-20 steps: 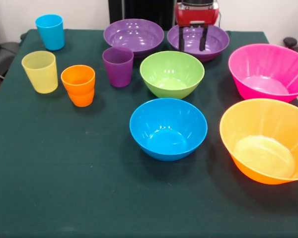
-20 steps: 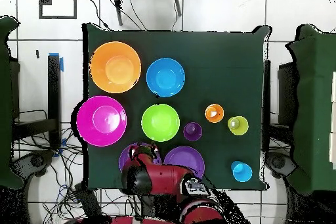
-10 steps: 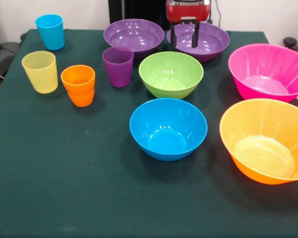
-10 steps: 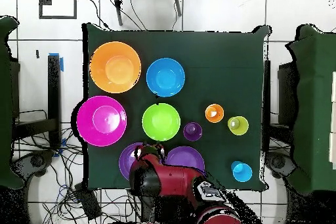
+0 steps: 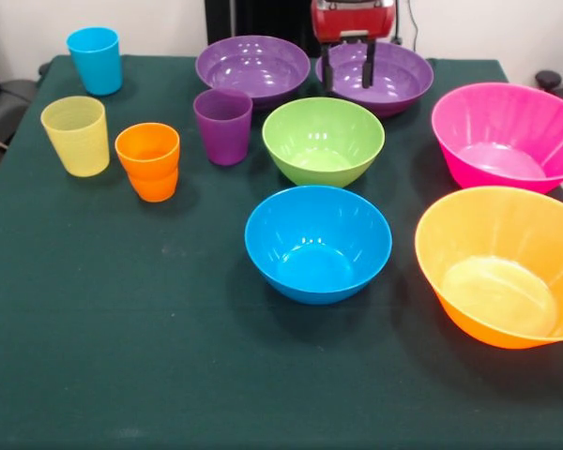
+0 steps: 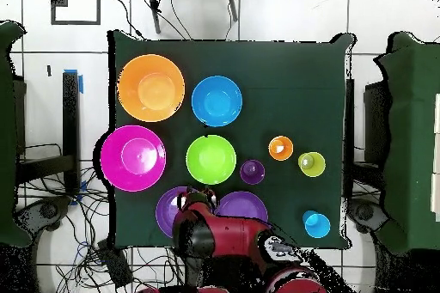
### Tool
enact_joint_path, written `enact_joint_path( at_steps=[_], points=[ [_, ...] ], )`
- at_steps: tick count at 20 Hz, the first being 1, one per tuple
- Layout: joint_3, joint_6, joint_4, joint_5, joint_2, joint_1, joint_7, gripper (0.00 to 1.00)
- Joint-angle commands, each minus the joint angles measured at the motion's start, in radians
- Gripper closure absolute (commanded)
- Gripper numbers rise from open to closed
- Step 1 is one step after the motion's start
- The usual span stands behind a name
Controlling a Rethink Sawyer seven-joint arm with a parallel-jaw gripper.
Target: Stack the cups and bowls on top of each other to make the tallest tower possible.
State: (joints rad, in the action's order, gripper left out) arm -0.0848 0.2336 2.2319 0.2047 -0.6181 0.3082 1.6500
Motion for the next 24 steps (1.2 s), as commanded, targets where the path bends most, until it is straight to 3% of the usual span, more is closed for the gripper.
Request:
enact_joint_path(
  at_steps=[1,7,11,24],
  points=[
    [-0.08,-0.047,-0.034,0.068,0.069,0.007,0.11,0.0],
    [-0.037,-0.025,-0.066,0.074,0.091,-0.038,0.107,0.0],
    [-0.052,0.022,-0.077,0.09,0.135,-0.022,0.129,0.0],
    [-0.054,0.021,-0.107,0.078,0.163,-0.023,0.132,0.0]
  ],
)
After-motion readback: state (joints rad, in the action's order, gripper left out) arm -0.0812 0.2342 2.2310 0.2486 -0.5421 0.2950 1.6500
